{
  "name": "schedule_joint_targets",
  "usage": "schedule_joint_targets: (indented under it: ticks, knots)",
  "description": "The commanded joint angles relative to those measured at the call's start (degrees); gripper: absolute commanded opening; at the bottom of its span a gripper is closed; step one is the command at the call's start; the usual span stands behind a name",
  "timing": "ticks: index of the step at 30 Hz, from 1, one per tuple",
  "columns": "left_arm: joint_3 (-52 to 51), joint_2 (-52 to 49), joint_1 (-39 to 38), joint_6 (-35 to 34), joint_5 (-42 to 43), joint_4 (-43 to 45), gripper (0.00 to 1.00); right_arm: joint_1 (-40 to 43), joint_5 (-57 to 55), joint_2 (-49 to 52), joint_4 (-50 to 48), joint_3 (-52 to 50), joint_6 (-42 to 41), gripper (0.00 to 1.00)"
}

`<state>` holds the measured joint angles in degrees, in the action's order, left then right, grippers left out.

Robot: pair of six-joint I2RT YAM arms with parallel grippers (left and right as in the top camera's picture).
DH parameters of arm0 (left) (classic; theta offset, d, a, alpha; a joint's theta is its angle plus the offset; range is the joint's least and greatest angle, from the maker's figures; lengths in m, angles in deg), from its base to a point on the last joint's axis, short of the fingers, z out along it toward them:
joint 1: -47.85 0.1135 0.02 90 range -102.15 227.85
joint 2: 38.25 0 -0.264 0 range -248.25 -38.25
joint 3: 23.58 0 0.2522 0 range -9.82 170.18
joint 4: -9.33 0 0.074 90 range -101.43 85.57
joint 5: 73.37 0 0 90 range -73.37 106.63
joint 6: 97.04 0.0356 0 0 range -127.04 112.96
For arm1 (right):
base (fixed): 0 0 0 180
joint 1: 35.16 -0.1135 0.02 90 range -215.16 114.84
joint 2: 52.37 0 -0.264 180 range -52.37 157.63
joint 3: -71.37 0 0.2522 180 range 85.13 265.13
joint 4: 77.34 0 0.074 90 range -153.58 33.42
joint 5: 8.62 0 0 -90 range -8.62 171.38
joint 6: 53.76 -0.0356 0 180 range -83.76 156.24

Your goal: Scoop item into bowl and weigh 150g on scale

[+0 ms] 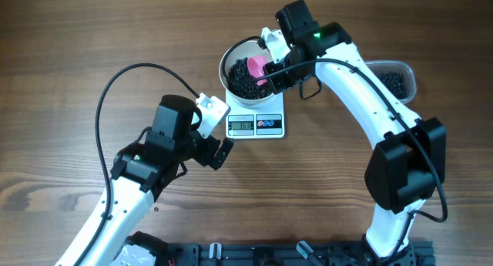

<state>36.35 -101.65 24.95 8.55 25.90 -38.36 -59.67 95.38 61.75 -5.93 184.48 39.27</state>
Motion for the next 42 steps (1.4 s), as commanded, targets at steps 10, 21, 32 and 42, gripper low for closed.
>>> schedule_joint_targets:
  ticks: [10, 21, 32, 42]
  knots:
    - [-0.22, -0.15, 0.24, 0.5, 0.28, 0.02, 1.0, 4.52, 6.23, 0.72, 0.22, 3.98, -3.19, 0.04]
    - [-0.22, -0.15, 0.24, 0.5, 0.28, 0.02, 1.0, 7.26, 13.38, -2.93, 0.15, 5.03, -3.15, 0.04]
    - [-0.22, -0.15, 0.24, 0.48, 0.28, 0.02, 1.0, 7.34, 13.07, -8.33, 0.26, 5.03, -3.1, 0.04]
    - [-0.22, -0.15, 0.24, 0.48, 0.28, 0.02, 1.0, 7.34, 13.07, -8.94, 0.5, 5.03, -3.17, 0.04]
